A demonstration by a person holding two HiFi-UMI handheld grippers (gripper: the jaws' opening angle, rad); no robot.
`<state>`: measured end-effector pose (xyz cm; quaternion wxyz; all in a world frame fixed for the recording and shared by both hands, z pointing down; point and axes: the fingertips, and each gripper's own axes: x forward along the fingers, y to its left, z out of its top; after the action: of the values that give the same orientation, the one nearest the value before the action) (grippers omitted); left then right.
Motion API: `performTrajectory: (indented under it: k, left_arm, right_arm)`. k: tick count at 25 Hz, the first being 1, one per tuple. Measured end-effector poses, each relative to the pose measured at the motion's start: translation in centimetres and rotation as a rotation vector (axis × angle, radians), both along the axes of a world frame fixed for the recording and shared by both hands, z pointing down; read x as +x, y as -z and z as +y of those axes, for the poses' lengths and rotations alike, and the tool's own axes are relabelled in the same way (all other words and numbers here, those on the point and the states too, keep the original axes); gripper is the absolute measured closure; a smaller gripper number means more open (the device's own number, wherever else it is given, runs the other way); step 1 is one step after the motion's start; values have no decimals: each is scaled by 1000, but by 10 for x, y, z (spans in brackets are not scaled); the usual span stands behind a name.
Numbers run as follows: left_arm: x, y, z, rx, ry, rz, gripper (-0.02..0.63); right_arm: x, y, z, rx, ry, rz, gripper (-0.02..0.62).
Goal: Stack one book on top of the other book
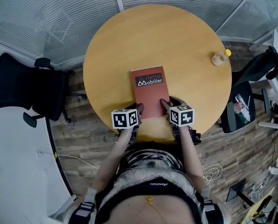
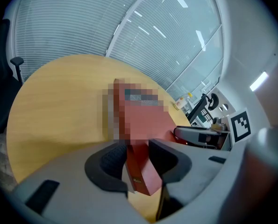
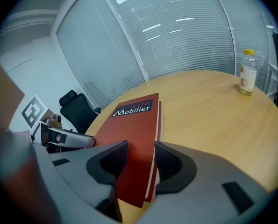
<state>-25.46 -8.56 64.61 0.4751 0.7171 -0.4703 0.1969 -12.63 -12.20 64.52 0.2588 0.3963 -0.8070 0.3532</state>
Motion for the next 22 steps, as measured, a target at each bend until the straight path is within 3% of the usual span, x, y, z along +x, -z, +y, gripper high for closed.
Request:
performTrajectory:
  k: [6, 15, 18, 22]
  left_arm:
    - [-11, 20, -4, 111, -16, -100, 459]
    - [7, 65, 2, 228, -52, -67, 462]
    - [19, 74, 11, 242, -79, -45, 502]
    - [36, 80, 23, 258, -115, -8, 572]
  right_arm:
    - [9, 18, 4, 108, 38, 103, 422]
    - [20, 60, 17, 226, 21, 79, 423]
    - [18, 68, 26, 239, 40, 62, 429]
    - [16, 72, 43, 248, 70, 86, 535]
